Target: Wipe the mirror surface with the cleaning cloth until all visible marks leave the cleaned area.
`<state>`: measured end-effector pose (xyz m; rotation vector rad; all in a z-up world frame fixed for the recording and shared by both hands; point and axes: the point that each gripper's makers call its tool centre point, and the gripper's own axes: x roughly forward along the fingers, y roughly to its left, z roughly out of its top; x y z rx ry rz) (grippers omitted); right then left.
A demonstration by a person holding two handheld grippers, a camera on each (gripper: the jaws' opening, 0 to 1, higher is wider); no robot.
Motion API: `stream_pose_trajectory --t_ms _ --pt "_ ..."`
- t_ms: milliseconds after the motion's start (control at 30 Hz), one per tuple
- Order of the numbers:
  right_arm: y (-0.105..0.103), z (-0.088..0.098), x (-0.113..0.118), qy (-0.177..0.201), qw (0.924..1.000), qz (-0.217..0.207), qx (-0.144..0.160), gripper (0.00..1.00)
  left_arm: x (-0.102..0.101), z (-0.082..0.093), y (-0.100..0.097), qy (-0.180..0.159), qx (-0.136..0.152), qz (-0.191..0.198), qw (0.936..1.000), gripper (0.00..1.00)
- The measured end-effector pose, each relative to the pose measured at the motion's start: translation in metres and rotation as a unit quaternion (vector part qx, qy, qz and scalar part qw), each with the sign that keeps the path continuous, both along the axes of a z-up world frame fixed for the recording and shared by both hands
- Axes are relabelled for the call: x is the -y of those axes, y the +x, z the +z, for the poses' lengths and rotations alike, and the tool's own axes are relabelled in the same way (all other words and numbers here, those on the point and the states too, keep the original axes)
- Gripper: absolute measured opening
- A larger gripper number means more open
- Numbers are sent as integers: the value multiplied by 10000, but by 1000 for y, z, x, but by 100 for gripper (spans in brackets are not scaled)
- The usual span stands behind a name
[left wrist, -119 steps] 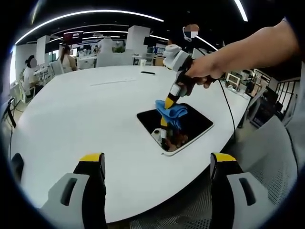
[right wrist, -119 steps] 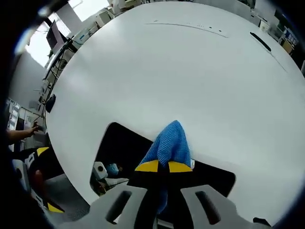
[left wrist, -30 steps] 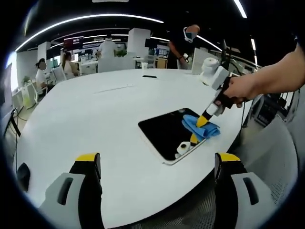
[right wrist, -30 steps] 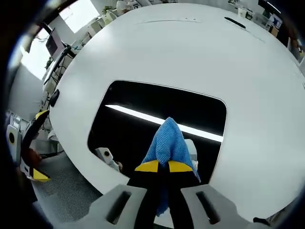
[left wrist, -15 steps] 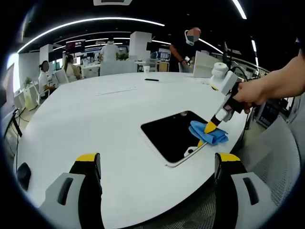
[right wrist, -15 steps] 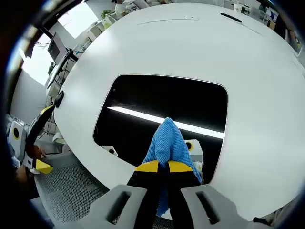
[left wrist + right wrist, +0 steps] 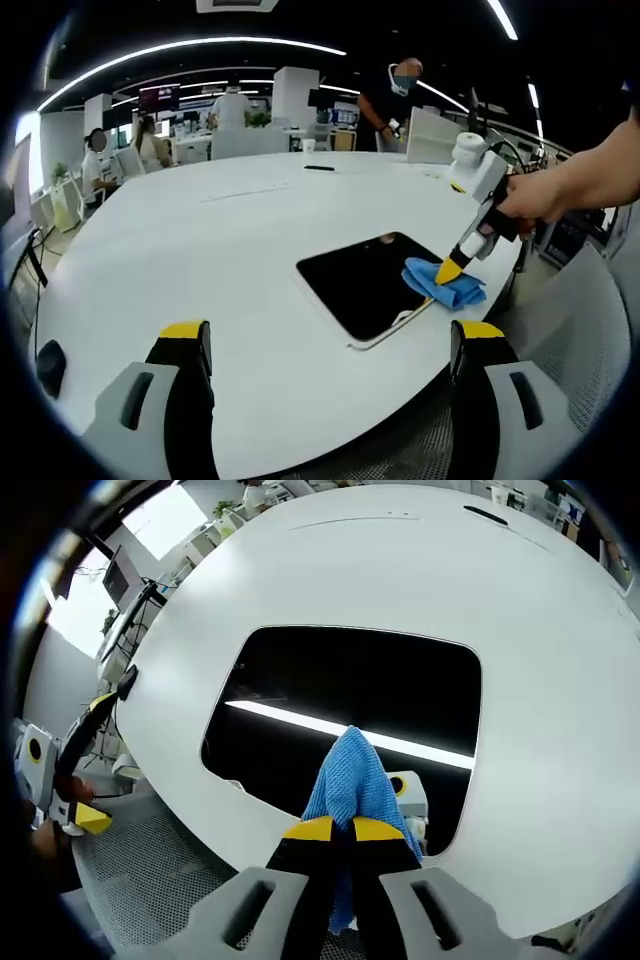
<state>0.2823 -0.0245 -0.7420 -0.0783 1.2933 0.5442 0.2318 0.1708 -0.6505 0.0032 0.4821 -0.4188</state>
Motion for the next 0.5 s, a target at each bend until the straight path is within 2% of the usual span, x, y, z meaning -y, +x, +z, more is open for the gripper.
stream_pose_trajectory --t_ms 267,367,500 --pt "0 -2 0 31 10000 -44 -21 0 -2 -2 0 -5 -66 17 10000 97" --pt "-1 -1 0 29 10000 -27 -4 0 -4 2 1 -2 81 68 9999 99" --pt "-1 -2 0 29 10000 -29 7 0 -5 -1 1 -84 -22 96 9999 99"
